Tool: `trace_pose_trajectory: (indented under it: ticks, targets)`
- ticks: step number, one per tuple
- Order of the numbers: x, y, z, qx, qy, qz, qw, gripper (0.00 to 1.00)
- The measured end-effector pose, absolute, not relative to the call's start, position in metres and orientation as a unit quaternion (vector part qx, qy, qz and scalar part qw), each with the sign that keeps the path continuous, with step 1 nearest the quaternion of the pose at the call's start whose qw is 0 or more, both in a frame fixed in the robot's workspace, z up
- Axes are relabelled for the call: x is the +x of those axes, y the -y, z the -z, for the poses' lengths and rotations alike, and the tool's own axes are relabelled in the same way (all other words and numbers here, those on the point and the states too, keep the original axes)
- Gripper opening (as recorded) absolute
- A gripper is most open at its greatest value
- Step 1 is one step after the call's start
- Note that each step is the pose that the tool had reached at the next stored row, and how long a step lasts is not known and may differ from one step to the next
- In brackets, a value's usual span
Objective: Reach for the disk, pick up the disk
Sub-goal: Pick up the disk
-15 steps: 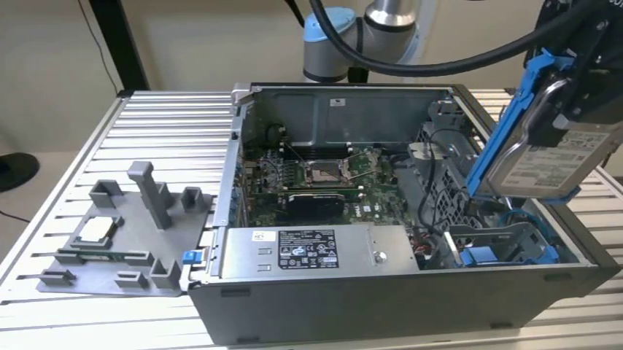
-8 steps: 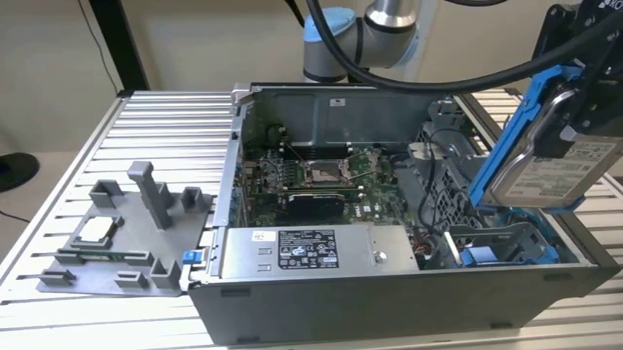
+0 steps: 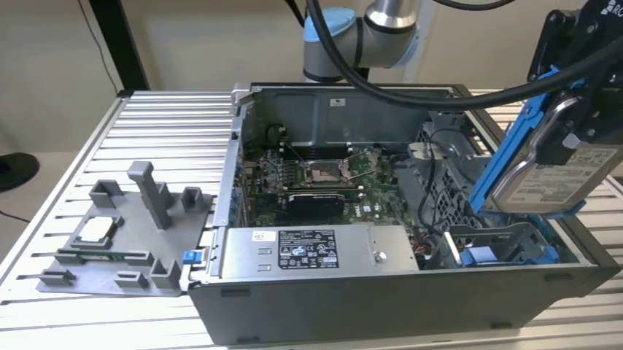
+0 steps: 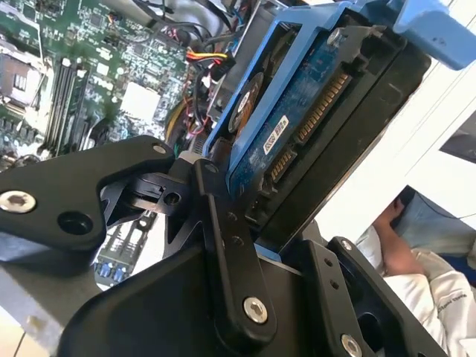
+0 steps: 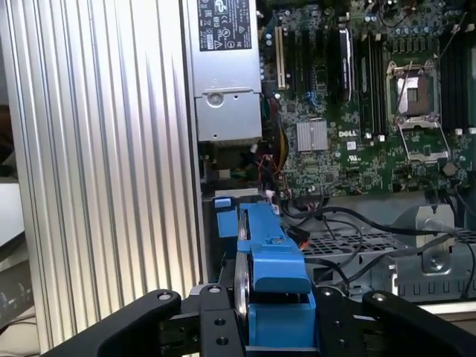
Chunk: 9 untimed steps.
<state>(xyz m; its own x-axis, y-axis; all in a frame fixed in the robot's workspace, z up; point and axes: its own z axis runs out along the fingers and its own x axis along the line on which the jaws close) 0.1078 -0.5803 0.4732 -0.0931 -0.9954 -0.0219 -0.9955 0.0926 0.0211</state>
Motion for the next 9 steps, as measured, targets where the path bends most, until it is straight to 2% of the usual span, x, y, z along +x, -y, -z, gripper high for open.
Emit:
trace_pose_trajectory:
  ticks: [9]
  targets:
    - [0.1077, 0.5826, -0.4731, -0.675, -0.738, -0.015, 0.001, 0.00]
